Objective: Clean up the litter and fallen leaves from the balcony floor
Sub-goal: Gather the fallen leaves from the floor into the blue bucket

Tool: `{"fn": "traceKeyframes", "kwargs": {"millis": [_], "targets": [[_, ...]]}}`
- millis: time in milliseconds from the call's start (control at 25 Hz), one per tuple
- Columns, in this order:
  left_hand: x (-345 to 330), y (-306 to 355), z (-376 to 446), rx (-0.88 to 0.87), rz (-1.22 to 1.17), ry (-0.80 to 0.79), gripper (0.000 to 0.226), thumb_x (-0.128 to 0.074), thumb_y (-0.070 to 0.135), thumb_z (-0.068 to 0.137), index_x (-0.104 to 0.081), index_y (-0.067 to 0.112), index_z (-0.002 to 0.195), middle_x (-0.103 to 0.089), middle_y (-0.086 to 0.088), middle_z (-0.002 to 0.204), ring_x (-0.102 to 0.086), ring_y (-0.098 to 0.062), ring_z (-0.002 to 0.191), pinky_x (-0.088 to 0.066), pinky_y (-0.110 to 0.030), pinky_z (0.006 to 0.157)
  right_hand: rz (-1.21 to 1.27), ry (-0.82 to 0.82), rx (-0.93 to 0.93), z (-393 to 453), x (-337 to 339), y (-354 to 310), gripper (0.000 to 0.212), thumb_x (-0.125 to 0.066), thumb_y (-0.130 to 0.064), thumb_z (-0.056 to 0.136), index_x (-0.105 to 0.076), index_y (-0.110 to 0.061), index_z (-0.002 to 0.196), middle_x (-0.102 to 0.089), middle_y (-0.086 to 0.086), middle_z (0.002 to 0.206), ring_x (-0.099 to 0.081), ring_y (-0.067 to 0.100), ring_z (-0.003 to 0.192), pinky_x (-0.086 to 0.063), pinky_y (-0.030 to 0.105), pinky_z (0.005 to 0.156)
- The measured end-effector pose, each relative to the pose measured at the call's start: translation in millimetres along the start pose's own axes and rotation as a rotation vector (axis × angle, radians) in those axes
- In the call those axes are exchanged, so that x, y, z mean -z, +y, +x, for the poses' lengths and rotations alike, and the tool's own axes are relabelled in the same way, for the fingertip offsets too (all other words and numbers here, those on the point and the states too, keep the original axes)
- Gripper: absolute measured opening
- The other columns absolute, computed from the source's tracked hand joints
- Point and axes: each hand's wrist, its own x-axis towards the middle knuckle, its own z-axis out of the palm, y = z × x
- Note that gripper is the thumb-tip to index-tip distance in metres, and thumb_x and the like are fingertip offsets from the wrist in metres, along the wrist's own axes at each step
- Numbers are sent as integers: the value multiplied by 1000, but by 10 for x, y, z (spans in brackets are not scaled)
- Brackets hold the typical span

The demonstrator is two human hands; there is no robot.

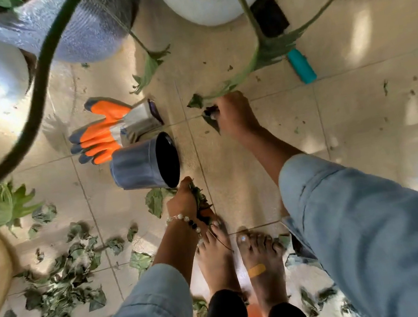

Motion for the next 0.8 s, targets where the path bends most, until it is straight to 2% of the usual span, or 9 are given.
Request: {"fn": "traceKeyframes", "kwargs": {"millis": [80,120,240,360,400,520,640,720,800], "targets": [[-42,38,19,21,26,-4,42,-62,35,89,-38,17,59,-36,0,48,-29,-13,27,-26,-14,35,-82,-133,47,170,-60,-130,48,-49,-12,96,-40,-14,143,-58,20,124,-58,32,110,-49,35,93],[-61,48,12,28,43,-14,43,-61,35,89,-38,17,58,-36,0,46,-28,-13,27,-26,-13,35,-144,-175,43,220,-126,-139,45,-43,-17,98,-40,-14,143,-57,21,126,-57,34,111,-48,43,95],[-81,44,49,33,80,-37,44,-61,36,89,-38,18,57,-36,2,42,-30,-14,26,-26,-14,34,-377,-255,28,169,-254,-53,36,-37,-26,100,-60,-3,116,-61,20,116,-57,36,108,-47,41,91],[-60,33,85,31,111,-50,43,-63,39,85,-39,18,57,-38,2,42,-31,-14,27,-28,-14,35,-403,-54,106,-127,-269,87,12,-70,-10,79,-69,1,84,-66,17,87,-63,33,84,-52,34,67],[-54,19,75,30,116,-45,42,-66,40,82,-40,18,58,-39,1,42,-33,-15,27,-29,-15,36,-354,-44,110,-222,-236,191,10,-72,-6,77,-70,2,82,-67,17,85,-63,32,81,-51,31,66],[-65,-9,-125,16,96,-19,39,-67,37,82,-44,16,59,-42,0,44,-36,-15,29,-30,-16,35,-12,-150,-163,-588,-32,325,18,-64,-5,87,-69,4,101,-69,18,96,-65,30,87,-45,24,69],[-59,-18,-567,1,19,3,38,-65,33,85,-45,15,59,-42,-1,42,-37,-15,28,-30,-14,35,659,-179,-562,-1118,330,96,27,-71,-5,81,-68,-2,108,-71,10,102,-71,19,76,-58,28,70],[-36,9,-1010,-10,-102,-24,39,-62,34,89,-44,16,60,-40,0,40,-33,-14,27,-28,-13,35,933,-232,-617,-1502,616,-184,25,-71,-2,79,-68,-7,104,-70,13,106,-72,21,81,-59,42,77],[36,72,-1513,-24,-226,-38,37,-56,39,93,-46,16,65,-44,-1,42,-33,-14,27,-28,-14,35,1010,-262,-568,-1854,973,-543,21,-72,0,78,-71,-11,97,-70,18,100,-71,24,81,-58,48,77]]}}
